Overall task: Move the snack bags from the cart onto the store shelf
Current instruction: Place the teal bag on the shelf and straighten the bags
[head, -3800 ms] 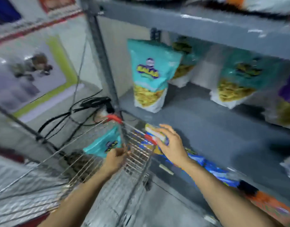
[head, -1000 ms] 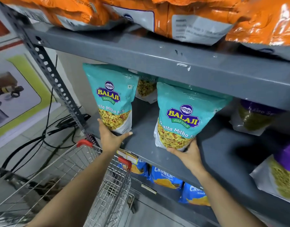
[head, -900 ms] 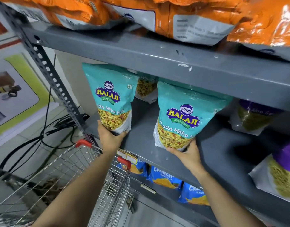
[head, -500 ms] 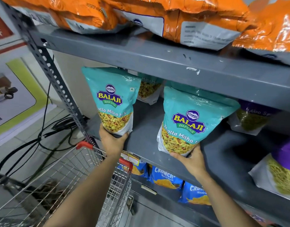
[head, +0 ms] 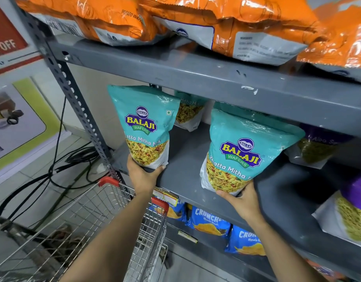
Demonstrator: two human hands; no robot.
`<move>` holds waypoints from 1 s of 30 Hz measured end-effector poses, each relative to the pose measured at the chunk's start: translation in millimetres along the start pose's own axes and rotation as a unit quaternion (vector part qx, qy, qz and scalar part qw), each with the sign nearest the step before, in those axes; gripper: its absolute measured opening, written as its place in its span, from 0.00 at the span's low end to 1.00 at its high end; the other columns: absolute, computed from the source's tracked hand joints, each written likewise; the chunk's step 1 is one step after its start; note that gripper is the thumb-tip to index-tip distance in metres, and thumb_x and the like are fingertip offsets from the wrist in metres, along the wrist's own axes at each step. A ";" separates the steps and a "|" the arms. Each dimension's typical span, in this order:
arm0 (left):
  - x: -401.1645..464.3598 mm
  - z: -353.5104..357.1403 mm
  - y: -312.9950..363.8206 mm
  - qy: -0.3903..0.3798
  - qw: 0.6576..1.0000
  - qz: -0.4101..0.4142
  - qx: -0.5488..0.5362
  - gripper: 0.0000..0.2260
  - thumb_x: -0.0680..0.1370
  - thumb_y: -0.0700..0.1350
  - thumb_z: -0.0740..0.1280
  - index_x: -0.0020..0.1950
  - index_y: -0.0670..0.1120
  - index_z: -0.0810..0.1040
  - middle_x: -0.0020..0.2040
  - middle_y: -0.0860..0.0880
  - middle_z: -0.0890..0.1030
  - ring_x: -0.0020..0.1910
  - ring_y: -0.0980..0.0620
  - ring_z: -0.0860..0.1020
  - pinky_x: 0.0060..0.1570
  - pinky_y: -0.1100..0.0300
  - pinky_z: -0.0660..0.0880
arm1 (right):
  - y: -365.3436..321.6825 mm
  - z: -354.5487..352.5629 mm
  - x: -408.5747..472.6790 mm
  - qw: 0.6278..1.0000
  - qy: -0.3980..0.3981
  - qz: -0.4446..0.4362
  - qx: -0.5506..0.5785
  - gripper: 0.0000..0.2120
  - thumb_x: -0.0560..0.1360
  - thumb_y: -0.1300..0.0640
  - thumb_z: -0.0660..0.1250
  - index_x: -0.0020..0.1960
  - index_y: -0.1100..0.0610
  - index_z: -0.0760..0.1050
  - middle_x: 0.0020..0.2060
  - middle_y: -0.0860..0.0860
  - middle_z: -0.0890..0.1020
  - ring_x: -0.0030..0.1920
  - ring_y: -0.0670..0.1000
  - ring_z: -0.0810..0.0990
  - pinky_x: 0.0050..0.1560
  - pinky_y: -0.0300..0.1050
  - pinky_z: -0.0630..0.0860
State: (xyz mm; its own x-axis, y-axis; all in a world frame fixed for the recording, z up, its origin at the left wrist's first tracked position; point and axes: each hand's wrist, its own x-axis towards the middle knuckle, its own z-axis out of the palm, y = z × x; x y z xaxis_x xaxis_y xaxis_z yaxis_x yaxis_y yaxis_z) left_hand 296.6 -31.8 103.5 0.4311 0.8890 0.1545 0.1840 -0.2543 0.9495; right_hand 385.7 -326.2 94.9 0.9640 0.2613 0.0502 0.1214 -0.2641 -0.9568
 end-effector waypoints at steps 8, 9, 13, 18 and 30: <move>-2.8 -9.7 -2.3 -0.055 0.998 -0.020 0.038 0.54 0.57 0.54 0.83 0.75 0.45 0.57 0.72 0.45 0.68 0.71 0.46 0.67 0.73 0.48 0.64 | -3.1 -1.7 0.3 0.999 -0.029 0.035 0.017 0.48 0.52 0.46 0.85 0.67 0.46 0.65 0.59 0.40 0.79 0.60 0.39 0.78 0.60 0.41 0.76; -7.2 -11.6 -2.0 -0.054 0.998 -0.019 0.036 0.52 0.59 0.52 0.83 0.75 0.44 0.57 0.72 0.45 0.67 0.71 0.48 0.66 0.73 0.49 0.64 | -4.3 -3.5 -0.4 0.998 -0.038 0.044 0.022 0.48 0.52 0.47 0.85 0.66 0.46 0.65 0.60 0.42 0.79 0.62 0.42 0.78 0.61 0.44 0.77; -39.8 -15.7 3.4 0.007 0.997 0.076 0.004 0.25 0.71 0.40 0.75 0.64 0.41 0.70 0.60 0.42 0.73 0.59 0.50 0.72 0.62 0.61 0.69 | -5.4 -19.2 -8.1 0.994 -0.056 0.058 0.074 0.46 0.57 0.55 0.84 0.68 0.46 0.64 0.66 0.46 0.77 0.67 0.44 0.75 0.67 0.45 0.73; -107.2 7.2 26.7 -0.113 0.980 0.166 -0.002 0.06 0.73 0.32 0.67 0.43 0.42 0.78 0.41 0.48 0.78 0.39 0.55 0.74 0.41 0.63 0.74 | 12.5 -66.7 -49.4 0.993 0.063 0.055 0.082 0.30 0.69 0.65 0.76 0.67 0.52 0.69 0.65 0.52 0.74 0.68 0.48 0.71 0.72 0.42 0.63; -292.2 176.0 113.7 -0.467 0.875 0.118 -0.043 0.37 0.63 0.50 0.81 0.69 0.43 0.73 0.63 0.53 0.74 0.61 0.54 0.75 0.64 0.59 0.72 | 54.0 -279.9 -137.2 0.940 0.321 0.060 -0.101 0.14 0.64 0.54 0.81 0.44 0.57 0.80 0.39 0.47 0.83 0.42 0.47 0.83 0.39 0.24 0.71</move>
State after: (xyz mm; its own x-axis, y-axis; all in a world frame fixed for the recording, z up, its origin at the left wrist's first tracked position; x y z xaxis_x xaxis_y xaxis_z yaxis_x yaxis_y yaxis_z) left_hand 347.0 -387.5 118.2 0.9895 0.1066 0.0974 -0.0580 -0.3239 0.9443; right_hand 326.2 -636.2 116.5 0.9096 -0.3793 0.1698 -0.0177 -0.4436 -0.8960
